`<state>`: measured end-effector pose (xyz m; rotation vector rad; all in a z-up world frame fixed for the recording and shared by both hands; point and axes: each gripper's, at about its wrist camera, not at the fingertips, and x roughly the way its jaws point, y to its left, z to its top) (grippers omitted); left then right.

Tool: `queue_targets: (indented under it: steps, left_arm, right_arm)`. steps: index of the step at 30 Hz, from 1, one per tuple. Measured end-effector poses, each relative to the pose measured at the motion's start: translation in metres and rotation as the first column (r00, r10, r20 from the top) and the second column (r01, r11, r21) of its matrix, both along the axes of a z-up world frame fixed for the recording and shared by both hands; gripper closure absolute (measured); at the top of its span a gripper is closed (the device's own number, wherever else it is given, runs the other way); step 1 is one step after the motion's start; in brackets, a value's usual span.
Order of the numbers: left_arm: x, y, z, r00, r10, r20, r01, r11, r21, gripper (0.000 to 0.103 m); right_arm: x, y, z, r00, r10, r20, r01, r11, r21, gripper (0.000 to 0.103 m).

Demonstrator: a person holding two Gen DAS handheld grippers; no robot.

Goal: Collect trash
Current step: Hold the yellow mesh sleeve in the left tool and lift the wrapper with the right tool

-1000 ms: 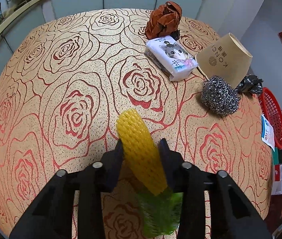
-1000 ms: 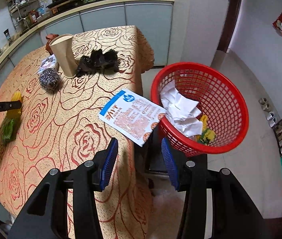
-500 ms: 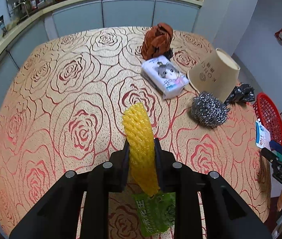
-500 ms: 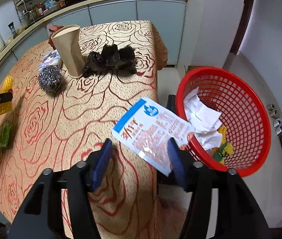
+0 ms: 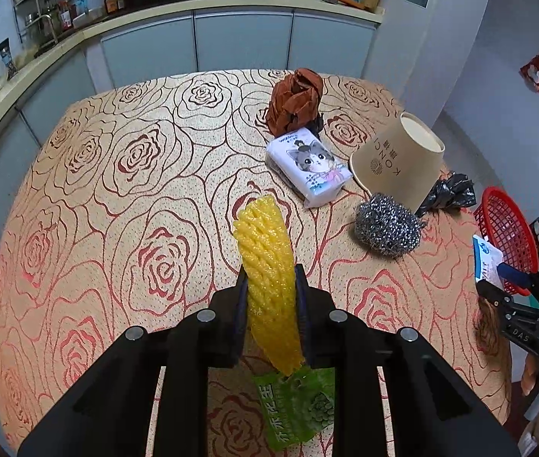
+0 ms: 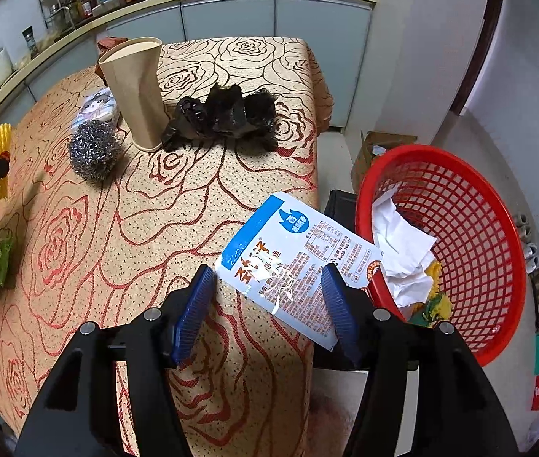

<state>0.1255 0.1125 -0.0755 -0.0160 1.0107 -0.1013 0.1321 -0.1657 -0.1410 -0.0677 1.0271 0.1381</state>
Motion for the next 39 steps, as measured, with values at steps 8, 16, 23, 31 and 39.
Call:
queue_targets:
  steps: [8,16,23,31,39]
  left_arm:
    - [-0.001,-0.001,0.005,1.0,-0.003,0.01,0.003,1.0,-0.004,0.082]
    - [-0.001,0.002,0.008,1.0,0.003,0.016,-0.003,1.0,-0.007,0.082]
    - [-0.002,0.004,0.011,1.0,0.003,0.023,-0.003,1.0,-0.01,0.082]
    - [-0.006,0.004,0.014,1.0,0.001,0.03,-0.001,1.0,-0.013,0.082]
    - [-0.01,-0.002,0.018,0.999,-0.013,0.04,0.013,1.0,-0.015,0.082]
  right_arm:
    - [0.005,0.002,-0.001,1.0,0.013,-0.004,-0.013,1.0,0.011,0.05]
    - [0.008,0.008,0.001,0.999,0.037,-0.007,-0.037,0.999,0.005,0.062]
    - [0.005,0.016,0.003,0.998,0.065,-0.012,-0.065,0.998,0.016,0.085]
    - [-0.007,0.02,0.008,0.993,0.116,-0.034,-0.112,0.99,0.089,0.097]
    - [-0.038,0.004,0.025,0.993,0.11,0.033,-0.11,0.994,-0.014,0.095]
